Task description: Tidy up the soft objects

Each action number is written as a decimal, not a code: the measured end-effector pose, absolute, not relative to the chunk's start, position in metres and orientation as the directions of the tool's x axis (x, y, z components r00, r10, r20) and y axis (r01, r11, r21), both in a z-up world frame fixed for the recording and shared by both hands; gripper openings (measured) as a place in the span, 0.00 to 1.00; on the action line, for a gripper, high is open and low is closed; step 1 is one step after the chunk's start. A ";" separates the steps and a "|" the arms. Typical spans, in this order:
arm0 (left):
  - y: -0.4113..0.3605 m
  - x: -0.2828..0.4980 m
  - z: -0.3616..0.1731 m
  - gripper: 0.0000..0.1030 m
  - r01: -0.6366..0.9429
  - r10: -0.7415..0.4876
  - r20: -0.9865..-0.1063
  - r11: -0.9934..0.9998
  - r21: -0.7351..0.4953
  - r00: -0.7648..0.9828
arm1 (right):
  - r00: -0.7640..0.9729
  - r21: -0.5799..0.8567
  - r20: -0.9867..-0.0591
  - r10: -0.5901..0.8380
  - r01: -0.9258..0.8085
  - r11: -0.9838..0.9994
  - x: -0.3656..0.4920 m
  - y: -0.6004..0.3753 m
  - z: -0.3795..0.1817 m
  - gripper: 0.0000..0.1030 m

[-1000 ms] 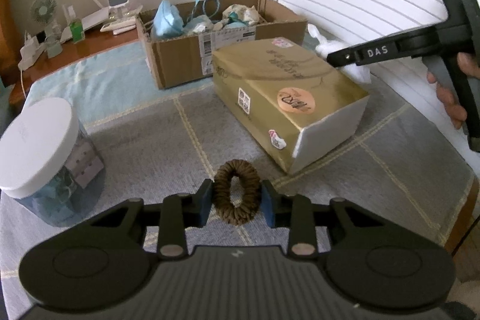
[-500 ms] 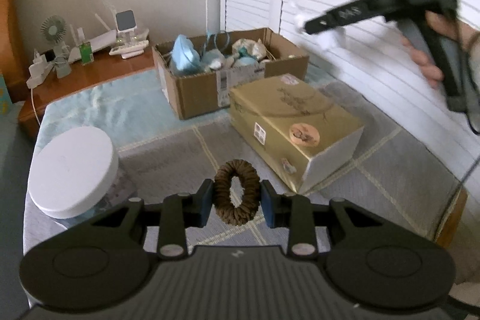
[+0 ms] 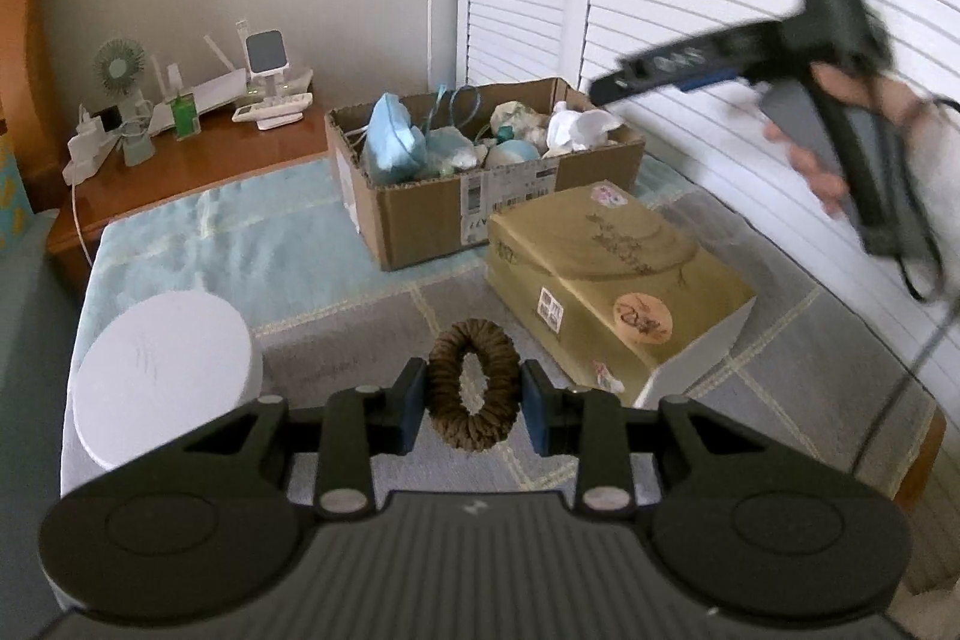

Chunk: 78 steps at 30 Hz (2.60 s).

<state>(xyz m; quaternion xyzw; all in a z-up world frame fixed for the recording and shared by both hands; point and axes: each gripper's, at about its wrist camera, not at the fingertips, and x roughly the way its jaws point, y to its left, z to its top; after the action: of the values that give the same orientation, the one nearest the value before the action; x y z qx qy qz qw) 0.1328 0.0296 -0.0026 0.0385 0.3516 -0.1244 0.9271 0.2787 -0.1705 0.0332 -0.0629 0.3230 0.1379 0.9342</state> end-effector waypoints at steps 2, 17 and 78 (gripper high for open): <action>0.028 0.138 0.002 0.31 0.269 -0.207 -0.662 0.963 -0.008 0.721 | 0.750 -0.007 -0.624 0.220 -0.287 0.958 0.263 -0.176 0.036 1.00; -0.002 0.234 0.052 0.31 0.313 -0.242 -0.617 0.950 0.007 0.749 | 0.746 -0.001 -0.623 0.236 -0.302 0.953 0.175 -0.186 0.036 1.00; -0.014 0.157 0.075 0.99 -0.009 0.037 -0.645 0.999 0.046 0.764 | 0.719 -0.036 -0.694 0.033 -0.081 0.996 0.168 -0.166 0.077 1.00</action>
<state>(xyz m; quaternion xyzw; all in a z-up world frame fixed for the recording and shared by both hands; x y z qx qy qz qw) 0.1567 -0.0141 0.0754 0.0203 0.3436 0.0120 0.9388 0.1682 -0.1663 0.0772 -0.0318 0.3736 0.0308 0.9265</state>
